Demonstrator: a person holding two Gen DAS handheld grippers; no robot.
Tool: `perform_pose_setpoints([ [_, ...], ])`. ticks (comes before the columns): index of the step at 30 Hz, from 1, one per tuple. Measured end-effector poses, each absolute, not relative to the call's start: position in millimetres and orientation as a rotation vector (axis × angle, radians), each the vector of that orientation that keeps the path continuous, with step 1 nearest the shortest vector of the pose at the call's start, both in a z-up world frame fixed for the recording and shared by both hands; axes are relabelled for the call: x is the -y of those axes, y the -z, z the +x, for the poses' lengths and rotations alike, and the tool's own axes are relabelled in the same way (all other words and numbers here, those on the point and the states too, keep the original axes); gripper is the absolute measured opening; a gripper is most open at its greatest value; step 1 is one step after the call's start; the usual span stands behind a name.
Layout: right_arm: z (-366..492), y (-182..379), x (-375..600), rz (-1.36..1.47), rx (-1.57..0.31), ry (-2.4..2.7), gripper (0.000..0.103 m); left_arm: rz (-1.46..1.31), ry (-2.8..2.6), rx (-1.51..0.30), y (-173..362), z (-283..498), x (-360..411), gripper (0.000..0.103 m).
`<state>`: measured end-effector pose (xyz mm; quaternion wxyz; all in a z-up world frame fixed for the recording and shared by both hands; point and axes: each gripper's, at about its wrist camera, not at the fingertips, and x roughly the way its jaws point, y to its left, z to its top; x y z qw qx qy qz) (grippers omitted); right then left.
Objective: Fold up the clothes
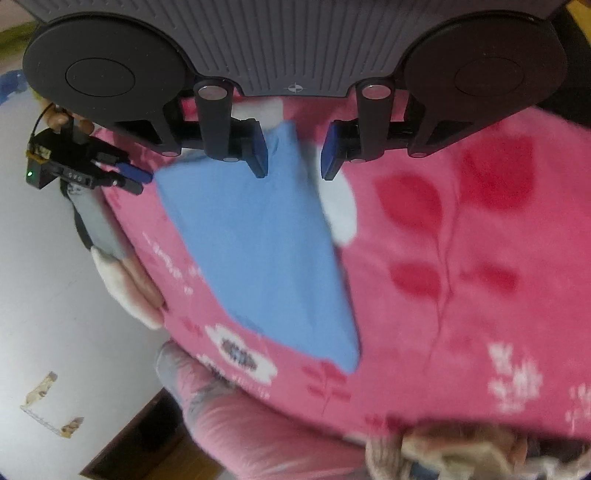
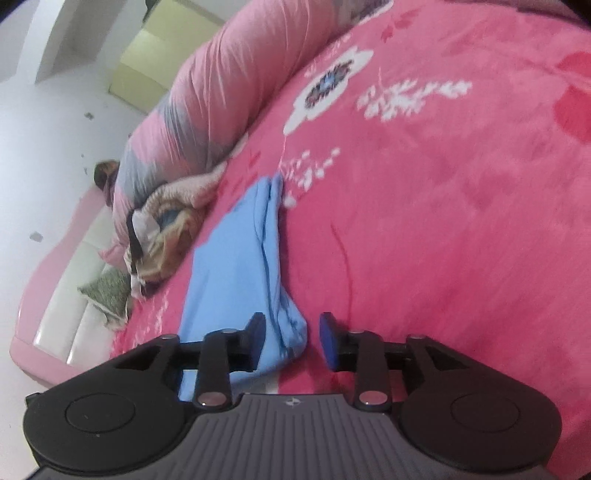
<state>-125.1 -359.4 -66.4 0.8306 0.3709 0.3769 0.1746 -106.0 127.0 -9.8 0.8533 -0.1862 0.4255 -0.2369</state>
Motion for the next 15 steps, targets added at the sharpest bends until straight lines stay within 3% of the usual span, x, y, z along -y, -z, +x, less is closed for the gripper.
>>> perform_pose_setpoints([
  [13, -39, 50, 337, 0.629, -0.764, -0.428, 0.042, -0.320, 0.617, -0.896, 12, 37, 3, 0.041],
  [15, -20, 45, 340, 0.627, -0.766, -0.439, 0.050, -0.310, 0.609, -0.902, 18, 58, 14, 0.041],
])
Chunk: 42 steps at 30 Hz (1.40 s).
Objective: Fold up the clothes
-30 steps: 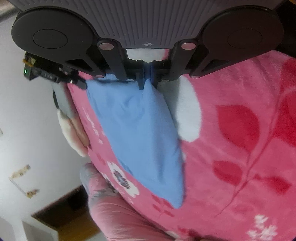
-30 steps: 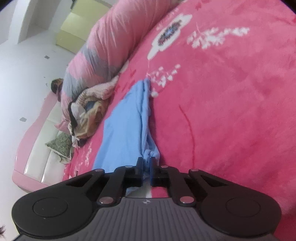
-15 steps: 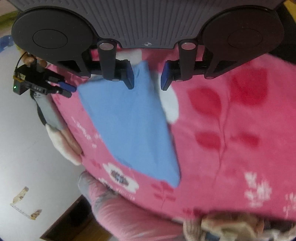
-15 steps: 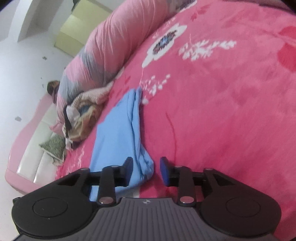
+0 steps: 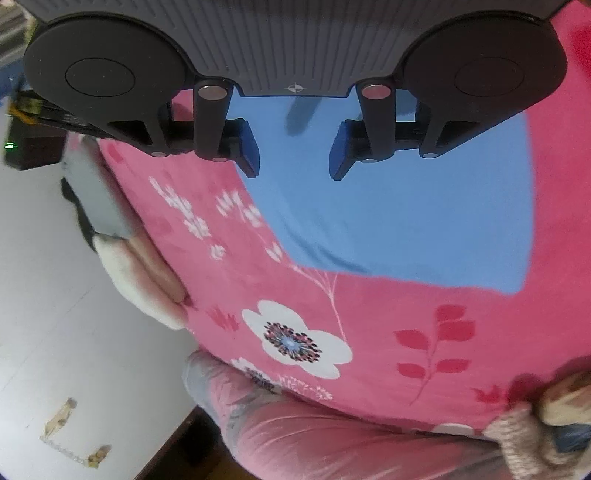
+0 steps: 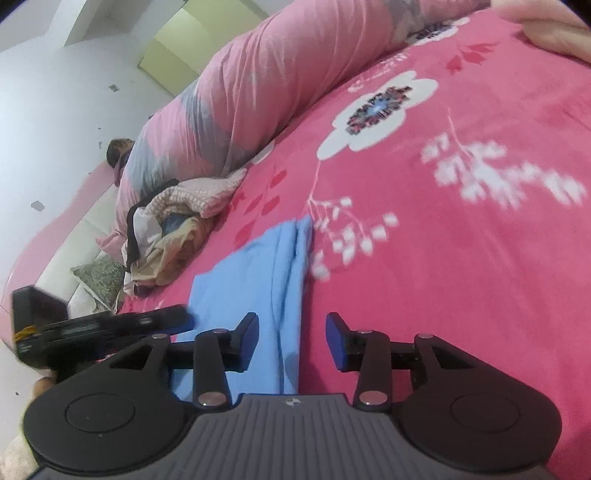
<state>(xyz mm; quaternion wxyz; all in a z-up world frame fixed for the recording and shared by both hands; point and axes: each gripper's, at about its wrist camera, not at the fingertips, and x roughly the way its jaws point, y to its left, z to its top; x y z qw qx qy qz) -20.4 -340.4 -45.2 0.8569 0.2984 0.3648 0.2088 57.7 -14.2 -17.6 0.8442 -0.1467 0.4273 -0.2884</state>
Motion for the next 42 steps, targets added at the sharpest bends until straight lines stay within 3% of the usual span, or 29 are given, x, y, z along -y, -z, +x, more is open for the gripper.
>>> perform_pose_setpoints([
  [4, 30, 43, 344, 0.649, -0.800, -0.477, 0.058, -0.327, 0.570, -0.888, 30, 79, 19, 0.041],
  [11, 101, 64, 324, 0.673, -0.904, -0.504, 0.058, -0.438, 0.470, -0.813, 26, 68, -40, 0.042],
  [14, 122, 75, 315, 0.673, -0.944, -0.512, 0.058, -0.464, 0.379, -0.775, 26, 58, -82, 0.049],
  [16, 131, 80, 310, 0.684, -0.953, -0.529, 0.059, -0.488, 0.315, -0.783, 32, 63, -105, 0.054],
  [25, 140, 81, 295, 0.642, -1.024, -0.610, 0.061, -0.637, 0.382, -0.834, 72, 112, -127, 0.052],
  [26, 143, 81, 294, 0.646, -1.025, -0.612, 0.058, -0.650, 0.392, -0.826, 74, 114, -127, 0.051],
  [28, 151, 86, 289, 0.647, -1.018, -0.615, 0.046, -0.698, 0.388, -0.819, 80, 120, -127, 0.037],
  [29, 154, 88, 286, 0.639, -1.016, -0.611, 0.034, -0.708, 0.384, -0.820, 82, 121, -127, 0.033],
  [30, 155, 91, 284, 0.635, -1.014, -0.610, 0.022, -0.717, 0.380, -0.822, 84, 123, -127, 0.023],
  [32, 154, 93, 282, 0.641, -1.002, -0.612, 0.012, -0.723, 0.381, -0.823, 85, 123, -126, 0.011],
  [34, 148, 92, 282, 0.638, -0.973, -0.618, 0.009, -0.713, 0.385, -0.815, 83, 122, -124, 0.004],
  [42, 162, 55, 293, 0.611, -0.788, -0.618, 0.008, -0.684, 0.434, -0.748, 52, 159, -112, 0.003],
])
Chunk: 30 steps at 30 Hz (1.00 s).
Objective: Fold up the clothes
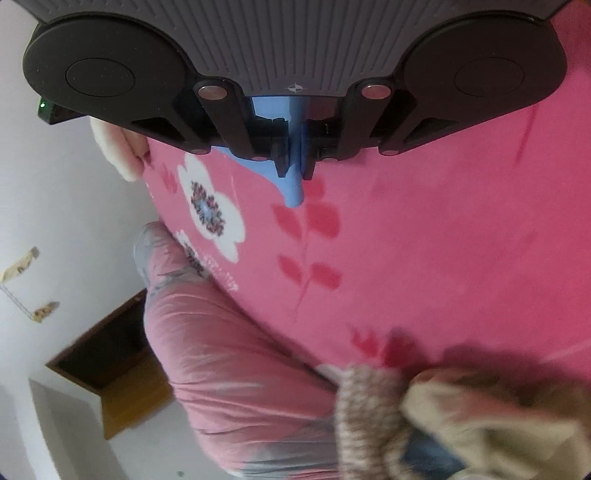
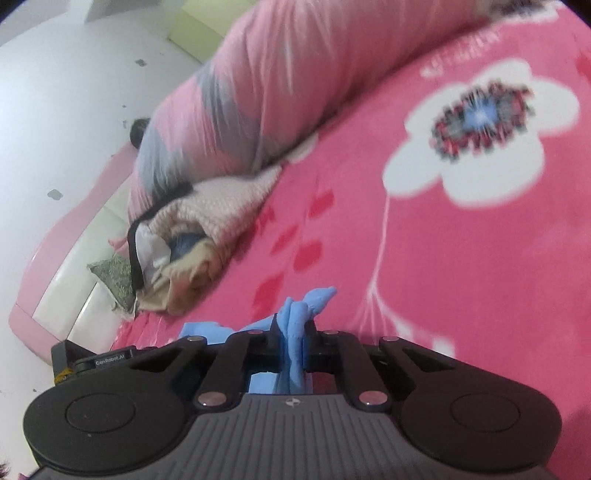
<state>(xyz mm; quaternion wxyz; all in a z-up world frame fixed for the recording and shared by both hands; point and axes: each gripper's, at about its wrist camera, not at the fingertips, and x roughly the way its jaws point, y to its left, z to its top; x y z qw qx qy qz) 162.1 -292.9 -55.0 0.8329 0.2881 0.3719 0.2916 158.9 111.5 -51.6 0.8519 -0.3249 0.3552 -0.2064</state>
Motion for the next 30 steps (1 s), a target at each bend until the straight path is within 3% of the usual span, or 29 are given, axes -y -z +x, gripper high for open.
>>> perform_pose_setpoints([
  [5, 202, 69, 294, 0.628, -0.765, -0.595, 0.009, -0.665, 0.423, -0.779, 66, 201, -107, 0.004],
  [9, 220, 100, 293, 0.606, -0.844, -0.546, 0.013, -0.704, 0.397, -0.870, 89, 213, -112, 0.010],
  [10, 219, 100, 297, 0.618, -0.842, -0.546, 0.016, -0.717, 0.395, -0.865, 88, 209, -115, 0.013],
  [12, 210, 87, 306, 0.615, -0.832, -0.505, 0.041, -0.722, 0.380, -0.848, 79, 198, -122, 0.027],
  [13, 203, 79, 311, 0.604, -0.821, -0.479, 0.045, -0.713, 0.371, -0.829, 71, 189, -127, 0.033],
  [21, 56, 6, 323, 0.414, -0.674, -0.459, 0.045, -0.583, 0.446, -0.858, 34, 77, -135, 0.036],
  [26, -34, 8, 295, 0.226, -0.678, -0.395, 0.044, -0.420, 0.517, -0.793, 24, 7, -111, 0.036],
  [30, -74, 30, 306, 0.327, -0.726, -0.317, 0.042, -0.148, 0.681, -0.706, 12, -28, -58, 0.042],
])
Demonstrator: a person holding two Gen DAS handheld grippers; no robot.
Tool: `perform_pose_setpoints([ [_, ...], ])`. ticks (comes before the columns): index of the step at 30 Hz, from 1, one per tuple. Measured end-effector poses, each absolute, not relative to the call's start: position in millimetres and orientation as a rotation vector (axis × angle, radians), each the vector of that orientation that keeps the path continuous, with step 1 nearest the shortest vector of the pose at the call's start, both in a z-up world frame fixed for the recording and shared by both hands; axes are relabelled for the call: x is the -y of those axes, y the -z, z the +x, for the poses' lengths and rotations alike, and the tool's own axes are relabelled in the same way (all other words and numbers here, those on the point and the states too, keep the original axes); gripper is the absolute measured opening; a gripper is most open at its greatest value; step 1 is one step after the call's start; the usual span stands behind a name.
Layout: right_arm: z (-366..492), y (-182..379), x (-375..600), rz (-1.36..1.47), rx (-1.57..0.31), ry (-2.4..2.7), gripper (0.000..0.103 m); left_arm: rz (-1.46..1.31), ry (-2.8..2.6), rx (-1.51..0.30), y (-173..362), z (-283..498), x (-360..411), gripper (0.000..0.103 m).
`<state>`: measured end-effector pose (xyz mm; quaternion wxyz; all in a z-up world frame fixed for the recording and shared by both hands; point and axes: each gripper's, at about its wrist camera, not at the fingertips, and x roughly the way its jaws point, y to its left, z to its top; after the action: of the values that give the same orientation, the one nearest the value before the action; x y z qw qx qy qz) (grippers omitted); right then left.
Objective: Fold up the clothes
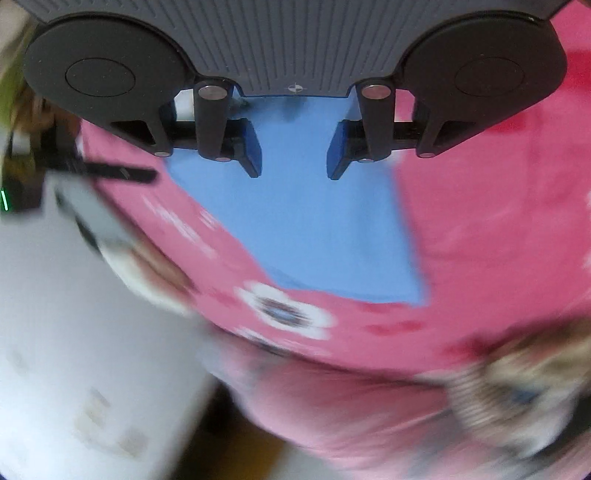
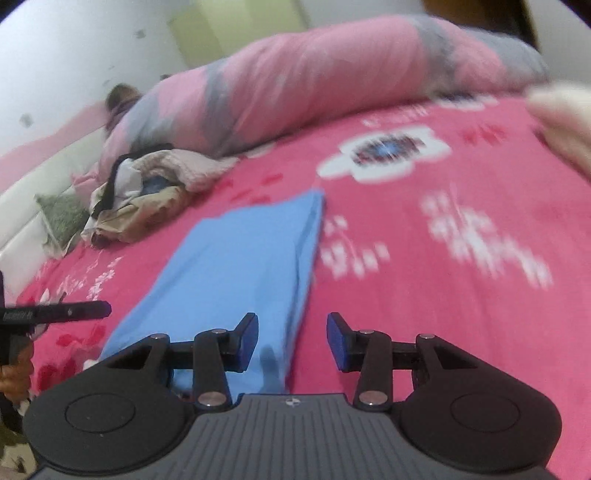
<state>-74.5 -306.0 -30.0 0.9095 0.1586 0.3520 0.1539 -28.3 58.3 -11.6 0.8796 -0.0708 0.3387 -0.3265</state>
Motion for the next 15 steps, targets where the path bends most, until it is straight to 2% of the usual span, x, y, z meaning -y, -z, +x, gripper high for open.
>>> perform_pose_setpoints([
  [5, -92, 53, 320, 0.536, -0.797, -0.350, 0.040, 0.235, 0.829, -0.629, 13, -54, 21, 0.044],
  [8, -96, 60, 325, 0.573, -0.788, -0.362, 0.038, 0.349, 0.870, -0.581, 15, -55, 53, 0.044],
  [12, -95, 66, 333, 0.607, -0.771, -0.373, 0.030, 0.518, 0.905, -0.547, 22, -52, 89, 0.044],
  [15, -97, 68, 340, 0.626, -0.754, -0.375, 0.028, 0.647, 0.922, -0.539, 32, -49, 109, 0.043],
])
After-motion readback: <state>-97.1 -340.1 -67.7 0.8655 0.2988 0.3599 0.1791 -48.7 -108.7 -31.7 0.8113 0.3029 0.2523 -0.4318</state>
